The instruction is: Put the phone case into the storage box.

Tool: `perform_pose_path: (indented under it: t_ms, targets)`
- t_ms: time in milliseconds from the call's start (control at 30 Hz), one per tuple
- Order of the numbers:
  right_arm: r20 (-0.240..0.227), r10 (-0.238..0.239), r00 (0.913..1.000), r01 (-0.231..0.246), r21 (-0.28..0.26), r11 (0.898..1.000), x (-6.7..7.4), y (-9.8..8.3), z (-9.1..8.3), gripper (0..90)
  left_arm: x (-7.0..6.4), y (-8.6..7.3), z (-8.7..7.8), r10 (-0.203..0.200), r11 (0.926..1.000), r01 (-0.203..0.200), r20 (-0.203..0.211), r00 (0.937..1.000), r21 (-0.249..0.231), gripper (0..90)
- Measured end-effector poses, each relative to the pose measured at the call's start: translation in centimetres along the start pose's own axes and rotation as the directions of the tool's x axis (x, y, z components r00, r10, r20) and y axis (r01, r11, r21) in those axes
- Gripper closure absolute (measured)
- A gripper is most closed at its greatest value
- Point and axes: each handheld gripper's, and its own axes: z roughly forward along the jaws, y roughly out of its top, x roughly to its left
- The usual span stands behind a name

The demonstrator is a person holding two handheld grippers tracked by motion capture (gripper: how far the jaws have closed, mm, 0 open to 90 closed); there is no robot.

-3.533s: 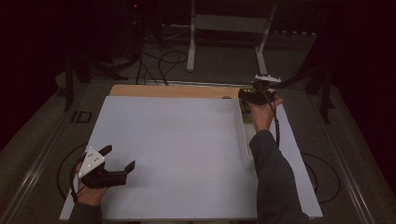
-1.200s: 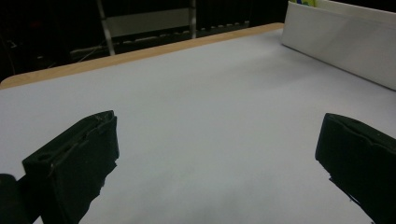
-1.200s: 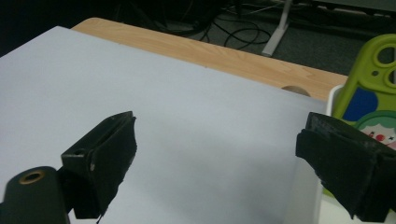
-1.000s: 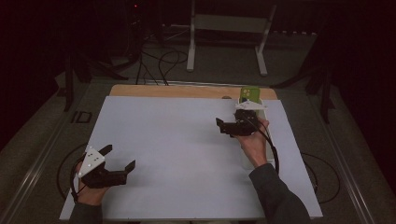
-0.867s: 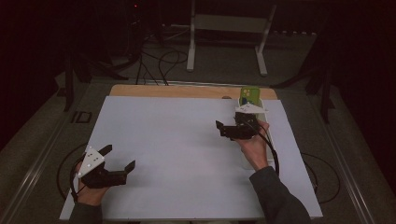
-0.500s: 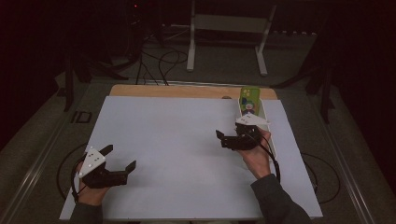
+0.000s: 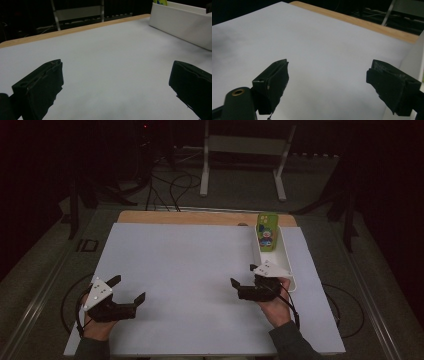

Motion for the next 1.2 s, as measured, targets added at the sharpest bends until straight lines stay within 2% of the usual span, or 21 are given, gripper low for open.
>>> perform_pose_path:
  t_ms: [200,367,733,1000,1200]
  targets:
    - [-0.03,-0.004,0.9995,0.003,-0.035,0.999,0.3,-1.1,-0.8,13.5,0.0,0.0,-0.1,-0.006,0.9999,0.007,0.005,1.0,-0.011,0.1]
    - [-0.04,-0.006,0.9992,0.003,-0.072,0.997,0.1,-2.9,-1.6,12.9,0.1,-0.1,-0.2,-0.007,0.9997,0.007,0.018,0.9998,-0.023,0.0]
    - [-0.057,-0.049,0.9972,0.041,-0.148,0.988,0.9,-4.0,-3.1,11.5,0.0,-0.5,-0.1,-0.005,0.9998,0.005,0.02,0.9998,-0.02,0.0]
    - [-0.053,-0.045,0.9976,0.035,-0.179,0.983,0.8,-4.9,-3.3,11.1,-0.1,-0.8,-0.3,0.004,0.9997,-0.004,0.023,0.9997,-0.026,0.0]
    - [-0.039,-0.022,0.999,0.014,-0.205,0.979,0.4,-5.3,-3.6,11.0,-0.2,-1.4,-0.5,0.013,0.9996,-0.012,0.03,0.9995,-0.026,0.0]
